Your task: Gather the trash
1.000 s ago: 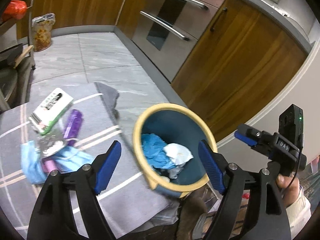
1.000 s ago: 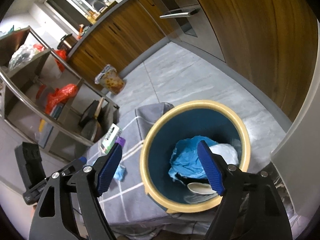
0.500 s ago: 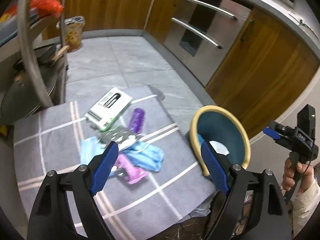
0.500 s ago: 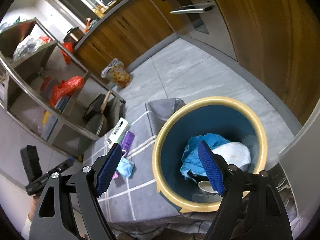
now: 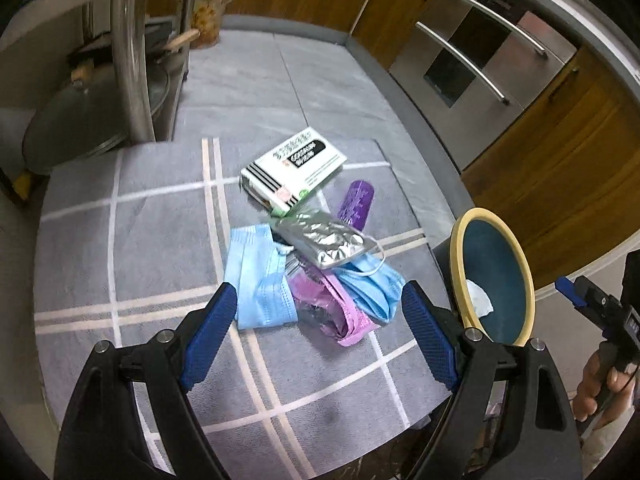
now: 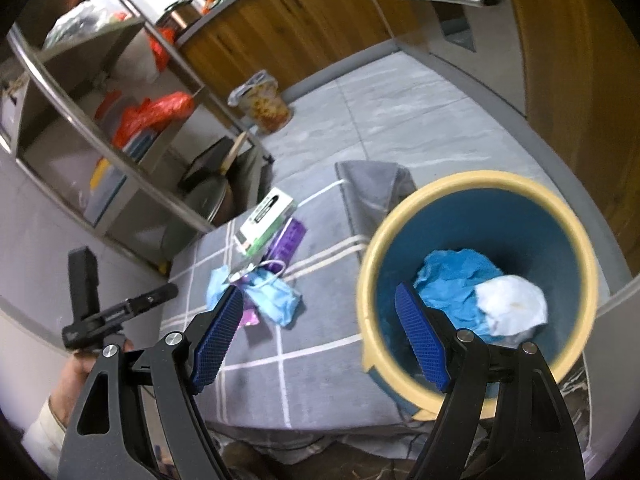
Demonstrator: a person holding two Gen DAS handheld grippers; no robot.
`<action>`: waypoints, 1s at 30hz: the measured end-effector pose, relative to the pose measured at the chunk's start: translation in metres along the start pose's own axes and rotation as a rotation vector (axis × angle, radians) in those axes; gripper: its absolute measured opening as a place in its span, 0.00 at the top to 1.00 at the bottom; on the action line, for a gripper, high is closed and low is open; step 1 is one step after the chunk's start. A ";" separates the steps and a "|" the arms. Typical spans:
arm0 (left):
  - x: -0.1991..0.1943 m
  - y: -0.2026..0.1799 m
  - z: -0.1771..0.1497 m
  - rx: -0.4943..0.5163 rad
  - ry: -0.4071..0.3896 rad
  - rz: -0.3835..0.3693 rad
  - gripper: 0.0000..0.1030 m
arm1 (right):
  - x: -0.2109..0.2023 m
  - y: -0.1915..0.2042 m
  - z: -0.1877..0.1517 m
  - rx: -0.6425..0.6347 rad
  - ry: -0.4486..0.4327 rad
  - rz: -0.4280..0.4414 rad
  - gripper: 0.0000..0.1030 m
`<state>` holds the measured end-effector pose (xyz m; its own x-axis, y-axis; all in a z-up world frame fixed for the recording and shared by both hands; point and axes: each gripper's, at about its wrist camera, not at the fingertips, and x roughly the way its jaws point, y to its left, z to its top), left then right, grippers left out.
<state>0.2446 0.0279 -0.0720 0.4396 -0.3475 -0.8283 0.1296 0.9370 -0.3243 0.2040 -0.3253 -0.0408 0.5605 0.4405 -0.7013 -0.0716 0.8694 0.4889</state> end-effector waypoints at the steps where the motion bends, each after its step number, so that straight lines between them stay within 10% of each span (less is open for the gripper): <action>1: 0.003 0.002 0.000 -0.005 0.010 0.004 0.20 | 0.003 0.005 -0.001 -0.009 0.006 0.002 0.23; 19: -0.015 0.064 -0.008 -0.153 -0.002 0.065 0.22 | 0.108 0.117 -0.011 -0.287 0.143 0.026 0.23; 30: -0.027 0.082 -0.012 -0.198 -0.028 0.040 0.22 | 0.179 0.091 0.014 0.101 0.233 0.177 0.32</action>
<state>0.2328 0.1136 -0.0812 0.4659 -0.3064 -0.8301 -0.0646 0.9238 -0.3773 0.3090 -0.1703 -0.1141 0.3413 0.6331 -0.6947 -0.0624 0.7528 0.6553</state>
